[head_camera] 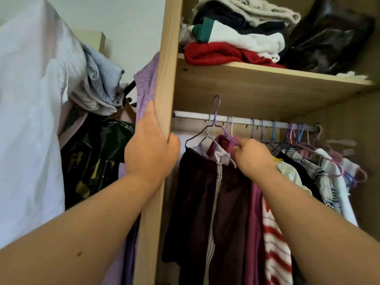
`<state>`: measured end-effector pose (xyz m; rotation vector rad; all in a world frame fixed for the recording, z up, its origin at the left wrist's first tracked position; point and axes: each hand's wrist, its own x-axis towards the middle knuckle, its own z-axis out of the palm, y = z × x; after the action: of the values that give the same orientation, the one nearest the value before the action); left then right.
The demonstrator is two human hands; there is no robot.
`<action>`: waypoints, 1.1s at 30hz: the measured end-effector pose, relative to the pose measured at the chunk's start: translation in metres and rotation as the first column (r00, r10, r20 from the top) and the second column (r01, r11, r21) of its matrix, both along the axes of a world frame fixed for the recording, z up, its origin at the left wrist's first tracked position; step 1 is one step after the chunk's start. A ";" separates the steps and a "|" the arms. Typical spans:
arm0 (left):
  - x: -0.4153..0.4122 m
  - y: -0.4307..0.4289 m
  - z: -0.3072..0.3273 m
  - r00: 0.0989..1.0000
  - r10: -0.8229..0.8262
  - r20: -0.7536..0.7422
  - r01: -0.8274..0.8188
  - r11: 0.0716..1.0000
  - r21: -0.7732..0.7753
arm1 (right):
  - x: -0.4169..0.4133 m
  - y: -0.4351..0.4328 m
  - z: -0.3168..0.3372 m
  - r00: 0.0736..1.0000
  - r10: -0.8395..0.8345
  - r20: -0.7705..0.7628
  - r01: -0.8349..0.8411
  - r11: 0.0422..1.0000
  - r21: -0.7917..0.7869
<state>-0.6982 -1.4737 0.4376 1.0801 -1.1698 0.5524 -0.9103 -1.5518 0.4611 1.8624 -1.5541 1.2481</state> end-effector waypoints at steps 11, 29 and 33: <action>-0.041 0.014 -0.043 0.859 0.051 0.510 -0.120 0.988 0.102 | -0.094 0.149 -0.089 0.931 0.251 0.265 -0.257 0.966 -0.013; -0.146 0.004 -0.176 0.174 -0.983 0.053 0.797 0.173 0.579 | -0.072 0.386 -0.204 0.733 -0.645 0.214 0.591 0.761 0.268; -0.147 0.042 -0.211 -0.008 -0.988 0.155 0.778 0.091 0.622 | -0.019 0.436 -0.250 0.466 -0.868 0.173 0.767 0.493 0.411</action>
<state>-0.8454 -1.4319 0.2264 0.1024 -2.3011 -0.5692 -0.9294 -1.1158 0.2109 0.6773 -2.5041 0.9051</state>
